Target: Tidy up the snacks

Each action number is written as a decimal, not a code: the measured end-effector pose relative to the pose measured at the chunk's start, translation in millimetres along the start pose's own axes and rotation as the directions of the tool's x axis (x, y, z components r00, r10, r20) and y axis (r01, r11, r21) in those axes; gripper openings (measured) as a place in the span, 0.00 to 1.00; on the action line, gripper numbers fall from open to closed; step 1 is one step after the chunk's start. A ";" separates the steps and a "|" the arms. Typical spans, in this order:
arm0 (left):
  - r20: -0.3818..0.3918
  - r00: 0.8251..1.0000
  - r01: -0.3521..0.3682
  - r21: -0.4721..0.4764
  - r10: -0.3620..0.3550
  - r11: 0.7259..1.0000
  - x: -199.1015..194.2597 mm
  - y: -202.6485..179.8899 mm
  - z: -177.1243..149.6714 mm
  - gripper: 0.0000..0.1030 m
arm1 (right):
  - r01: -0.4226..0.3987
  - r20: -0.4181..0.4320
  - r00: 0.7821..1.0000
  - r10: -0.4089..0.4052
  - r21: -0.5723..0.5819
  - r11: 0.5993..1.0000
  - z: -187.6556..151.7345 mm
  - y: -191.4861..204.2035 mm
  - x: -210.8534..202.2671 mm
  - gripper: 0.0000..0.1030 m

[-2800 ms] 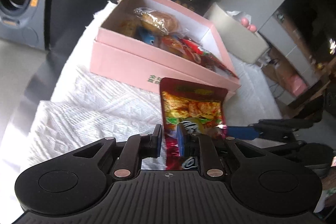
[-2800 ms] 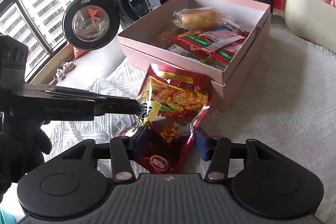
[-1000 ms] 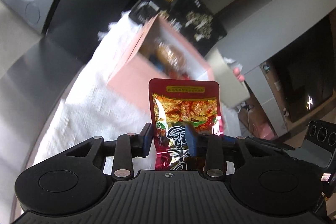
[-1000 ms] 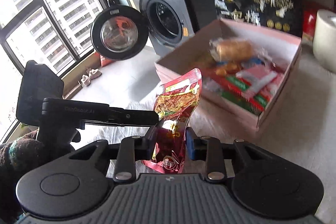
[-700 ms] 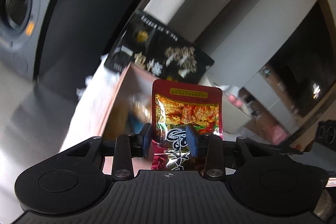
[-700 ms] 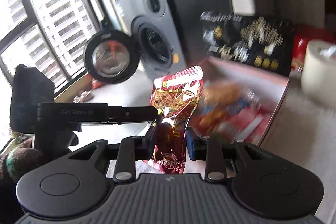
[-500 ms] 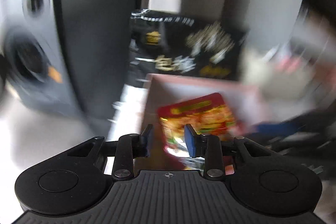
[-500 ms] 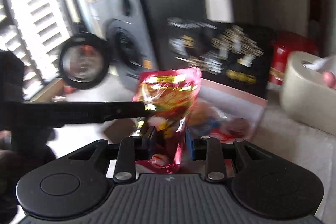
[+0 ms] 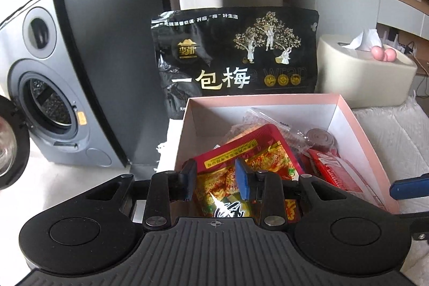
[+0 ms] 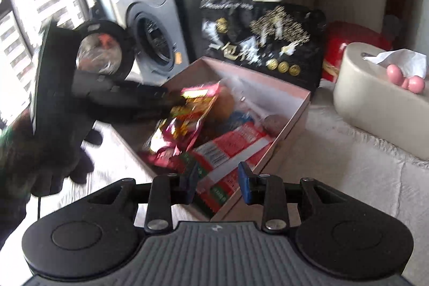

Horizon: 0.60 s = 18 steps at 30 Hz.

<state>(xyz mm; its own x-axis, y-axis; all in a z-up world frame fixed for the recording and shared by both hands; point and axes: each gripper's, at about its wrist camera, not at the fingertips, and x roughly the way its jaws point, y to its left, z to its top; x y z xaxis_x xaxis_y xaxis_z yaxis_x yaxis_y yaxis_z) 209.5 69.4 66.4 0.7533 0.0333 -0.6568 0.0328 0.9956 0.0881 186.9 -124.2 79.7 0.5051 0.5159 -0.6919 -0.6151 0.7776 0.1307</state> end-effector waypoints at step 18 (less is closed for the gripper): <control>0.175 0.983 0.077 -0.133 -0.053 0.988 -108.4 14.6 -52.1 0.34 | -0.021 0.109 0.994 0.013 0.067 0.998 -1.5 4.3 -10.8 0.26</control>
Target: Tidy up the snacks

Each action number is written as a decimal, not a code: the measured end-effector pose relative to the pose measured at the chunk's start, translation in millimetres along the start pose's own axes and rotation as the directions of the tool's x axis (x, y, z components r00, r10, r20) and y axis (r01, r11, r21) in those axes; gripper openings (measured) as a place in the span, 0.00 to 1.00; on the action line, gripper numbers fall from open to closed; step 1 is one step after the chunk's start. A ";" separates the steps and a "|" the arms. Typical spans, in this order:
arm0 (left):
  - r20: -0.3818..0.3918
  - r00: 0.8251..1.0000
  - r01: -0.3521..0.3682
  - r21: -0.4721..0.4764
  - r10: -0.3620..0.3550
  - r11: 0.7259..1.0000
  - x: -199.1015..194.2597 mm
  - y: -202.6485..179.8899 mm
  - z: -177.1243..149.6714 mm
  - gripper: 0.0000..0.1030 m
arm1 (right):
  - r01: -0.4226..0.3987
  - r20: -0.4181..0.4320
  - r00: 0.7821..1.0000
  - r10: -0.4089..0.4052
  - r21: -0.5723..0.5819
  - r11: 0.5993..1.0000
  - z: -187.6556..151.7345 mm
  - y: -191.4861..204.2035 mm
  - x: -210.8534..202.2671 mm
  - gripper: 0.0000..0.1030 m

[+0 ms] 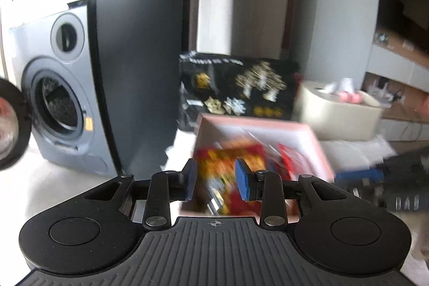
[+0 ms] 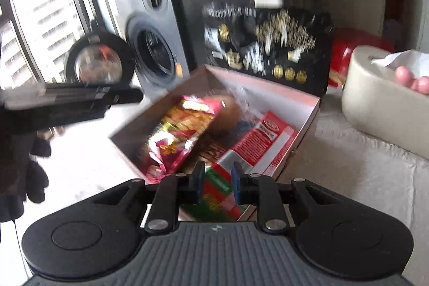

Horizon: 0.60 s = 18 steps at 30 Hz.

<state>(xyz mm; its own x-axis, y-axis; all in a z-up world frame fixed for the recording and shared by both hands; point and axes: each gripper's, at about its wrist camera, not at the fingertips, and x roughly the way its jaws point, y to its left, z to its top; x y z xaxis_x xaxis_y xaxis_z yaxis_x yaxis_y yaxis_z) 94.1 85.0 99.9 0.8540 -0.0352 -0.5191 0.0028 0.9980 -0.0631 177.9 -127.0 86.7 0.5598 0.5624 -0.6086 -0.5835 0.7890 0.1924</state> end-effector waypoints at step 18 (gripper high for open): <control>-0.130 0.986 -0.110 0.000 0.109 0.994 -45.9 -74.5 -140.0 0.36 | 0.147 -0.001 0.989 -0.148 0.066 0.987 -150.9 32.7 -50.4 0.62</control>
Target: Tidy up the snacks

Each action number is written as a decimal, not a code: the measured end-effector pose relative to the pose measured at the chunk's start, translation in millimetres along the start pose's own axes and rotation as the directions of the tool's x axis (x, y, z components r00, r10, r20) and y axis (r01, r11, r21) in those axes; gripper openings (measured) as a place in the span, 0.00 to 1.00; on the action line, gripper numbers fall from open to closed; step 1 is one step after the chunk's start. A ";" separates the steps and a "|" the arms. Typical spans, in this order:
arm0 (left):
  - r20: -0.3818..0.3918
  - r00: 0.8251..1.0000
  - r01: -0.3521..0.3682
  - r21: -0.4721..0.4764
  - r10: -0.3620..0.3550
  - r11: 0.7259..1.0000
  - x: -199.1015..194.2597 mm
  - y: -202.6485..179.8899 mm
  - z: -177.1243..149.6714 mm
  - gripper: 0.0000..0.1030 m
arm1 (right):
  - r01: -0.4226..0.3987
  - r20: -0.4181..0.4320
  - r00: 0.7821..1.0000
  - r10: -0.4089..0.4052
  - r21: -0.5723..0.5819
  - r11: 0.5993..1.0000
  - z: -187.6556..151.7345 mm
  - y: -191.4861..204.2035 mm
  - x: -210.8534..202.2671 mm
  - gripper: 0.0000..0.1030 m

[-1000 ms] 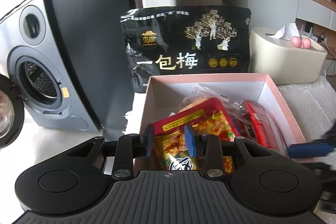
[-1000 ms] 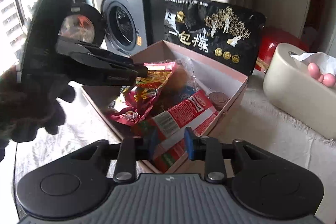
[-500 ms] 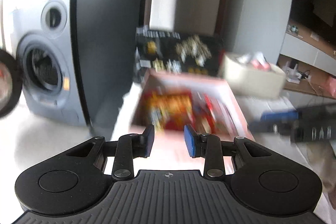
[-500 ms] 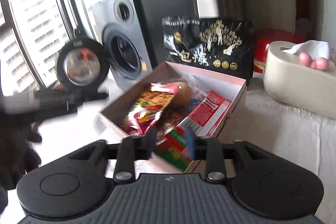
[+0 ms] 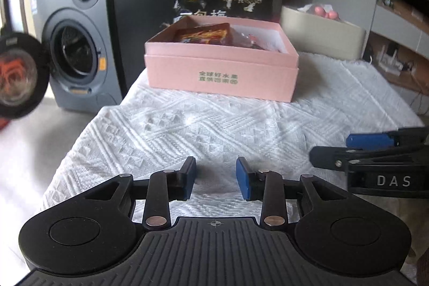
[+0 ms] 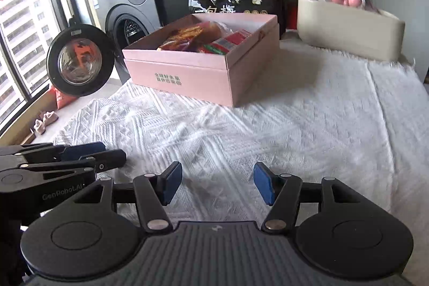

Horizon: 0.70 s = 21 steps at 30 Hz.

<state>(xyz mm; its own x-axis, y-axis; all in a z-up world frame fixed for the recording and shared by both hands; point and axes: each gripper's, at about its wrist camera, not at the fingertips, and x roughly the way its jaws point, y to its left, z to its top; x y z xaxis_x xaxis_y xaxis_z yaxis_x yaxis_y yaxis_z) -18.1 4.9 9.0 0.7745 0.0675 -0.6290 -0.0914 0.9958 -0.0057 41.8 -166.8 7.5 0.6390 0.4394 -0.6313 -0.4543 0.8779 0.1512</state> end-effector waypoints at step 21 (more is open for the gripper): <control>0.058 0.998 0.040 -0.053 -0.037 0.998 -0.5 2.2 -9.1 0.36 | 0.062 0.028 0.998 -0.060 -0.056 0.997 -5.2 12.6 8.4 0.67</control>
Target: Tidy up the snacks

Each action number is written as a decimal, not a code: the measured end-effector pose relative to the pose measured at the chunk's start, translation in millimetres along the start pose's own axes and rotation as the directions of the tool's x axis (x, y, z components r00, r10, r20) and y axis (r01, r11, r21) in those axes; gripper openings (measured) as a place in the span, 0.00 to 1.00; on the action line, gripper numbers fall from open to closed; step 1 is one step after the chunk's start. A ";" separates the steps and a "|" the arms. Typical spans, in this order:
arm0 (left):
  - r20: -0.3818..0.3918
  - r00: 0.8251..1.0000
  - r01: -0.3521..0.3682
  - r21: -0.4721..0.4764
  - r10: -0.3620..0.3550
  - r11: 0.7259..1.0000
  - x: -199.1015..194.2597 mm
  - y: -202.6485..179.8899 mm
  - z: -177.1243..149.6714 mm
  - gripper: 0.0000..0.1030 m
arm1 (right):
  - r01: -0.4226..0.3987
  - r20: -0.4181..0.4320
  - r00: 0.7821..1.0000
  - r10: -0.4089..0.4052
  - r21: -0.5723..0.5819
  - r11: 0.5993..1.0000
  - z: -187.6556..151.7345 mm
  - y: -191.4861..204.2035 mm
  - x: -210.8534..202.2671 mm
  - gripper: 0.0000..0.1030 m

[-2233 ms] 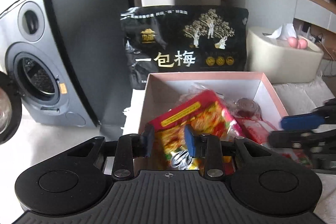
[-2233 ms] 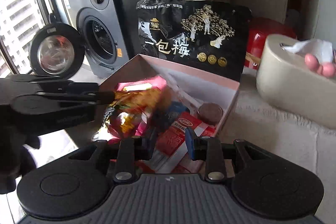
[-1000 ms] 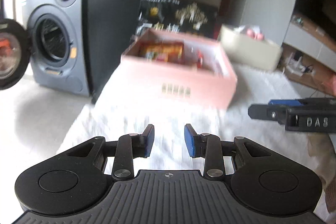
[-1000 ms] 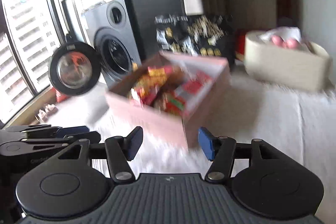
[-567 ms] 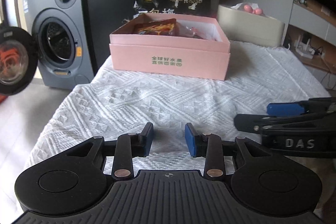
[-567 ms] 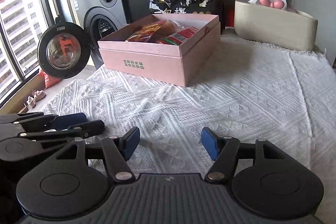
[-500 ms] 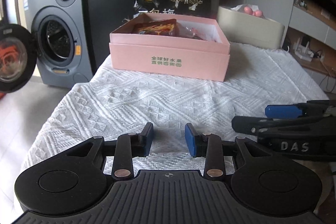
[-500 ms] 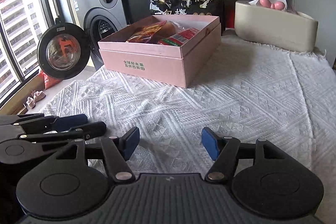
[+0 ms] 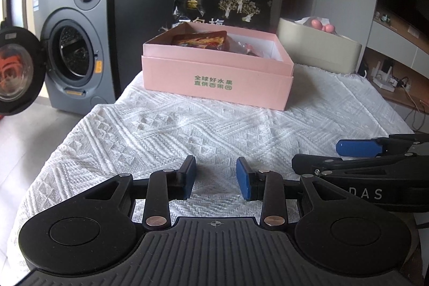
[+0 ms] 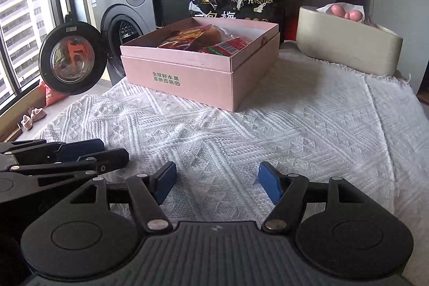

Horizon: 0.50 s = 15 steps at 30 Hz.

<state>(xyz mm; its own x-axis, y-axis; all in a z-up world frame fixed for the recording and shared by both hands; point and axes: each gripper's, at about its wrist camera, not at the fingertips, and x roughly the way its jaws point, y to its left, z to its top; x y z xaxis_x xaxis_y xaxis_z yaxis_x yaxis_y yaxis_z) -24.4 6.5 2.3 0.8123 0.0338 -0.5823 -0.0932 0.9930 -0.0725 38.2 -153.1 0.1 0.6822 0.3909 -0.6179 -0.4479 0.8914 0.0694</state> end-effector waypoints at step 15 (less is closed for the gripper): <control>-0.004 1.000 -0.017 -0.002 0.017 1.000 -3.1 -3.7 -2.9 0.36 | -0.002 0.002 1.000 0.002 0.007 1.000 0.0 -0.4 -1.0 0.67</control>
<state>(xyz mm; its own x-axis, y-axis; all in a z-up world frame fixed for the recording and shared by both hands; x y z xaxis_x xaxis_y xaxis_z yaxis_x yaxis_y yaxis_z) -28.2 2.4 2.0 0.8084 0.0502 -0.5864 -0.1081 0.9921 -0.0641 37.7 -153.8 0.7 0.6826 0.3929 -0.6162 -0.4449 0.8923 0.0761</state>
